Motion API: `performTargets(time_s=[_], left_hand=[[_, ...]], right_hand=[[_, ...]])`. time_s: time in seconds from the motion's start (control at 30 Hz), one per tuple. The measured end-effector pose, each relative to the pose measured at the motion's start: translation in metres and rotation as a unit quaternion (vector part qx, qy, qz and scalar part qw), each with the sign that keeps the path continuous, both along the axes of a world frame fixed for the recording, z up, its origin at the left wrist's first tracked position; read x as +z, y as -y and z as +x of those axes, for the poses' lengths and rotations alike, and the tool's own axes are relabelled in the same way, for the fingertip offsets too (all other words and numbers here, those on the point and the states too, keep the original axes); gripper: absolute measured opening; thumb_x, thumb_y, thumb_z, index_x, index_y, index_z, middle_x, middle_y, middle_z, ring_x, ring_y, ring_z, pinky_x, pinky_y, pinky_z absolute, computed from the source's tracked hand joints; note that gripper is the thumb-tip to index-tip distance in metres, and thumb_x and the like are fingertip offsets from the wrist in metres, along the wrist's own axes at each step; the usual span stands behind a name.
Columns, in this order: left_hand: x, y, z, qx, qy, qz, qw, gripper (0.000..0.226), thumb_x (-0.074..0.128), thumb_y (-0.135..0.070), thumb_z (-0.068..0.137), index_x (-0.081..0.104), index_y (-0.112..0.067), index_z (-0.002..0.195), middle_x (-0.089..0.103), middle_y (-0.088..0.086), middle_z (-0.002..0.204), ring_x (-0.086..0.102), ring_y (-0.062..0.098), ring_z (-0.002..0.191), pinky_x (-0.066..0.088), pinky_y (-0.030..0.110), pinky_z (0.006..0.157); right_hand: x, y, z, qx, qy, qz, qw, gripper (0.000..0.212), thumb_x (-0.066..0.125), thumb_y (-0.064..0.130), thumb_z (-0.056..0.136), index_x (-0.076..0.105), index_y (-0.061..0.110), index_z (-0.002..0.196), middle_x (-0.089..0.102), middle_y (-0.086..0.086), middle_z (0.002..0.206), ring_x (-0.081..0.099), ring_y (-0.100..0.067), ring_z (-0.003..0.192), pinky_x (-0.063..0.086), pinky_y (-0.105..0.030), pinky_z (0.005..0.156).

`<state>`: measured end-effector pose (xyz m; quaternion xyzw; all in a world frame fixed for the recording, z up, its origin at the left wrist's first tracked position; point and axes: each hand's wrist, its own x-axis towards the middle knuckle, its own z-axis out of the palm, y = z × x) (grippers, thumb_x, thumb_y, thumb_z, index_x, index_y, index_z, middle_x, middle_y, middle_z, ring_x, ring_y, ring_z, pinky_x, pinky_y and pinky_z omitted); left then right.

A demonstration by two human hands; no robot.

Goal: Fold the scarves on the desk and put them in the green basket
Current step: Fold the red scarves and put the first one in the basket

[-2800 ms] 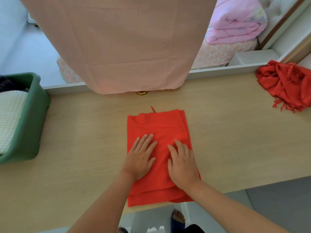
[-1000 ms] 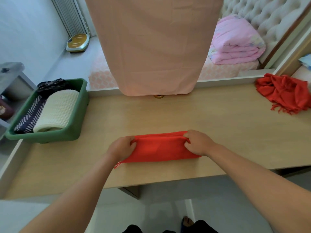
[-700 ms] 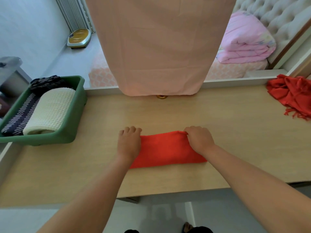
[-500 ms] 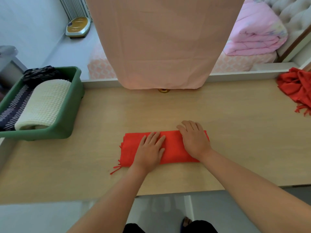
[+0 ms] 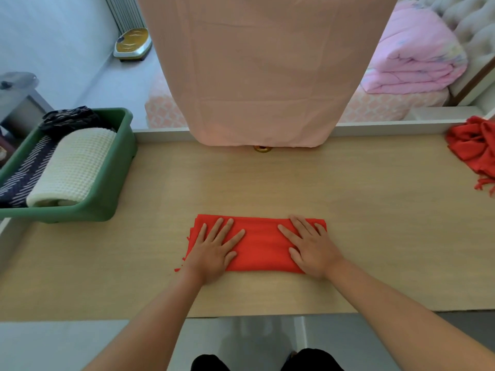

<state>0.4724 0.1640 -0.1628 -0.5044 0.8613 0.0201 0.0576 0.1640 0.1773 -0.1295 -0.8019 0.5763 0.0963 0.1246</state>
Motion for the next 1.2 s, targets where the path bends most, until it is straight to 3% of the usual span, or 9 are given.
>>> performTargets(time_s=[0.1, 0.2, 0.33, 0.5, 0.57, 0.7, 0.83, 1.0, 1.2], left_hand=[[0.016, 0.014, -0.006, 0.019, 0.028, 0.018, 0.999, 0.057, 0.022, -0.042, 0.098, 0.012, -0.037, 0.154, 0.01, 0.006, 0.162, 0.01, 0.029, 0.15, 0.01, 0.054, 0.12], [0.043, 0.011, -0.026, 0.022, -0.016, -0.005, 1.0, 0.062, 0.037, -0.017, 0.084, 0.044, -0.026, 0.145, 0.041, 0.006, 0.152, 0.039, 0.032, 0.138, 0.034, 0.047, 0.11], [0.051, -0.025, -0.057, -0.089, -0.128, -0.006, 0.988, 0.051, 0.048, -0.03, 0.079, 0.055, -0.02, 0.128, 0.055, 0.001, 0.122, 0.052, 0.025, 0.11, 0.045, 0.039, 0.089], [0.036, -0.05, -0.048, -0.063, -0.114, 0.052, 0.99, 0.053, 0.047, -0.04, 0.083, 0.054, -0.036, 0.135, 0.053, 0.0, 0.138, 0.045, 0.025, 0.13, 0.044, 0.042, 0.102], [0.037, -0.051, -0.038, -0.045, -0.108, 0.041, 0.992, 0.055, 0.044, -0.038, 0.081, 0.057, -0.034, 0.134, 0.051, 0.001, 0.144, 0.044, 0.025, 0.136, 0.044, 0.045, 0.105], [0.044, -0.062, -0.03, -0.09, -0.072, 0.023, 0.993, 0.08, 0.049, -0.052, 0.071, 0.047, -0.018, 0.144, 0.037, 0.005, 0.154, 0.04, 0.026, 0.139, 0.042, 0.042, 0.107], [0.036, -0.088, -0.029, -0.115, -0.046, 0.089, 0.988, 0.105, 0.051, -0.075, 0.066, 0.024, -0.024, 0.153, 0.03, 0.003, 0.153, 0.029, 0.027, 0.14, 0.033, 0.042, 0.113], [0.032, -0.1, -0.028, -0.09, -0.107, 0.071, 0.988, 0.067, 0.05, -0.05, 0.075, 0.05, -0.025, 0.137, 0.054, 0.003, 0.134, 0.048, 0.031, 0.127, 0.048, 0.045, 0.101], [0.05, -0.099, -0.027, 0.013, -0.252, 0.094, 0.963, 0.028, 0.052, -0.034, 0.083, 0.069, -0.022, 0.101, 0.068, -0.002, 0.099, 0.062, 0.021, 0.098, 0.05, 0.03, 0.079]], right_hand=[[0.011, -0.008, 0.003, -0.019, -0.026, -0.006, 0.999, 0.07, 0.017, 0.061, 0.089, 0.009, 0.04, 0.156, 0.012, -0.007, 0.164, 0.02, -0.025, 0.146, 0.028, -0.049, 0.11], [0.018, -0.019, 0.013, -0.075, -0.022, 0.007, 0.997, 0.074, 0.034, 0.059, 0.094, 0.016, 0.024, 0.157, 0.016, -0.013, 0.158, 0.03, -0.029, 0.136, 0.039, -0.044, 0.105], [0.025, -0.031, 0.028, -0.159, 0.005, 0.018, 0.987, 0.071, 0.046, 0.054, 0.095, 0.033, 0.004, 0.144, 0.031, -0.013, 0.142, 0.049, -0.028, 0.115, 0.047, -0.038, 0.093], [0.026, -0.045, 0.028, -0.016, -0.035, -0.078, 0.996, 0.061, 0.038, 0.059, 0.085, 0.065, 0.009, 0.105, 0.056, -0.012, 0.115, 0.057, -0.03, 0.094, 0.047, -0.043, 0.075], [0.027, -0.045, 0.02, 0.056, -0.037, -0.114, 0.991, 0.061, 0.038, 0.059, 0.078, 0.067, 0.012, 0.105, 0.059, -0.015, 0.122, 0.055, -0.032, 0.104, 0.047, -0.046, 0.084], [0.015, -0.056, 0.015, 0.148, 0.053, -0.024, 0.987, 0.088, 0.041, 0.067, 0.079, 0.039, 0.016, 0.15, 0.017, -0.011, 0.164, 0.017, -0.028, 0.151, 0.018, -0.047, 0.12], [0.004, -0.077, 0.024, 0.171, 0.039, 0.043, 0.984, 0.118, 0.045, 0.077, 0.07, -0.001, 0.014, 0.158, -0.018, -0.005, 0.162, -0.016, -0.019, 0.15, -0.003, -0.038, 0.123], [-0.009, -0.095, 0.034, 0.201, 0.075, -0.067, 0.974, 0.103, 0.086, 0.046, 0.05, 0.05, 0.009, 0.139, 0.053, -0.014, 0.142, 0.057, -0.028, 0.126, 0.053, -0.036, 0.097], [0.017, -0.086, 0.037, 0.121, 0.215, -0.049, 0.968, 0.045, 0.064, 0.038, 0.074, 0.067, 0.023, 0.116, 0.07, 0.003, 0.106, 0.067, -0.018, 0.093, 0.055, -0.032, 0.077]])
